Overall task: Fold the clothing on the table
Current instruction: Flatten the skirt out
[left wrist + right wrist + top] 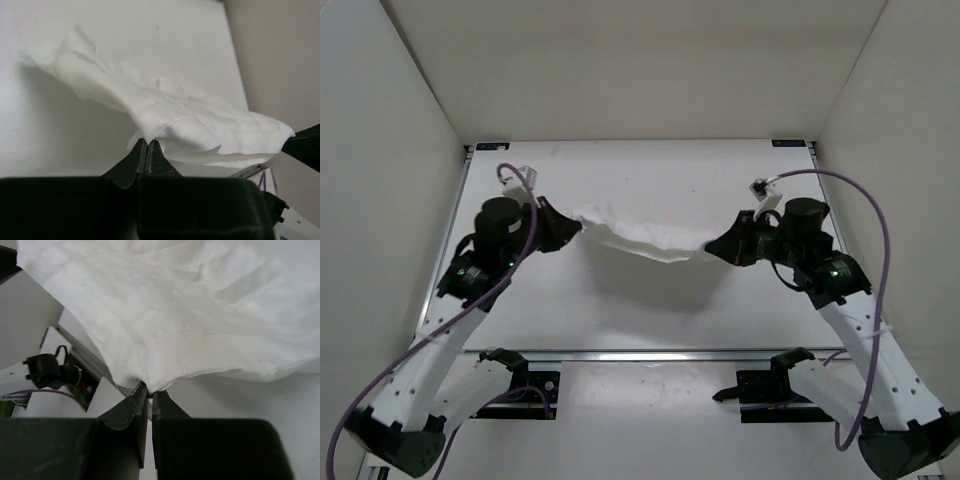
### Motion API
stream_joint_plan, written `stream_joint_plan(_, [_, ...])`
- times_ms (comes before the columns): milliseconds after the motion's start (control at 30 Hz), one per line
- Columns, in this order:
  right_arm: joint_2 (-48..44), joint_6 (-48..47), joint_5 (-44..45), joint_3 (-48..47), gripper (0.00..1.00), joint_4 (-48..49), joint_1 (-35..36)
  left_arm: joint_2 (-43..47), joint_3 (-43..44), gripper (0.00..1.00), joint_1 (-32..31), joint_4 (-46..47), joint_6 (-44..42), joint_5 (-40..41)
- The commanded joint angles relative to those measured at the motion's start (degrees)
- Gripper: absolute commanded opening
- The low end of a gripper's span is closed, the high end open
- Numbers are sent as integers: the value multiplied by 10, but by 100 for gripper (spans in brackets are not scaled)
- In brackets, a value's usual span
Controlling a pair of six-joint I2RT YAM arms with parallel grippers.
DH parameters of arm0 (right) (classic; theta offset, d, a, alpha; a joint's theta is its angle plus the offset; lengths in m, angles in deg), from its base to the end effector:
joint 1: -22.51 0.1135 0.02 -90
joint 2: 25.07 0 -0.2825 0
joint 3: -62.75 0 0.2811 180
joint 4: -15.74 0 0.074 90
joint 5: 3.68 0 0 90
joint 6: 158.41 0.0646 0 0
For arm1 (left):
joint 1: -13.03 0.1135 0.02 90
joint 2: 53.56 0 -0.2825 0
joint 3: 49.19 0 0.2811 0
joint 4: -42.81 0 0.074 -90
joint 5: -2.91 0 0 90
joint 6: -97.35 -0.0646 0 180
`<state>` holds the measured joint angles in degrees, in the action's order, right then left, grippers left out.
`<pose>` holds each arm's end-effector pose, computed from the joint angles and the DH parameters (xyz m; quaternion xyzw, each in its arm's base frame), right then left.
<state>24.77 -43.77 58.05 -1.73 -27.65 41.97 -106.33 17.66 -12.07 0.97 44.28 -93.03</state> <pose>0.2015 0.1037 0.3375 -0.0866 0.8392 0.3802 0.3790 0.2182 -0.1096 0.3424 -0.0615 0.8531 -0.3040 0.4195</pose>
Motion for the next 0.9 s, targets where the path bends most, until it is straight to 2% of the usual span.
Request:
stream_joint_plan(0, [-32,-21,-49,-103,0,-92,-10,57,80,0,33,-118,-49,6])
stream_joint_plan(133, [2,-26,-109,-163,0,-103,-35,45,124,0,48,-124,-61,-2])
stream_joint_plan(333, [173,-43,-128,-223,0,-30,-25,-60,119,0,107,-39,-76,-57])
stream_joint_plan(400, [256,-57,-104,-288,0,-31,-20,-126,161,0,132,-24,-84,-61])
stream_joint_plan(467, [319,-77,-54,-422,0,-60,5,-180,227,0,149,-34,-97,-59])
stream_joint_plan(500, [339,-82,-43,-463,0,-75,6,-216,291,0,150,-60,-116,-51])
stream_joint_plan(533, [379,-87,-43,-546,0,-106,10,-237,367,0,152,-94,-121,-48])
stream_joint_plan(567, [414,-93,-49,-632,0,-135,11,-266,402,0,153,-110,-134,-38])
stream_joint_plan(633, [452,-98,-61,-718,0,-170,6,-290,495,0,156,-149,-144,-36])
stream_joint_plan(667, [470,-99,-71,-740,0,-180,-9,-282,501,0,155,-152,-143,-34])
stream_joint_plan(733, [465,-98,-90,-712,0,-172,-29,-260,469,0,149,-139,-148,-29])
stream_joint_plan(800, [439,-94,-108,-579,0,-118,-50,-224,389,0,141,-91,-138,-28])
stream_joint_plan(867, [411,-79,-122,-464,0,-55,-63,-183,264,0,136,-53,-123,-41])
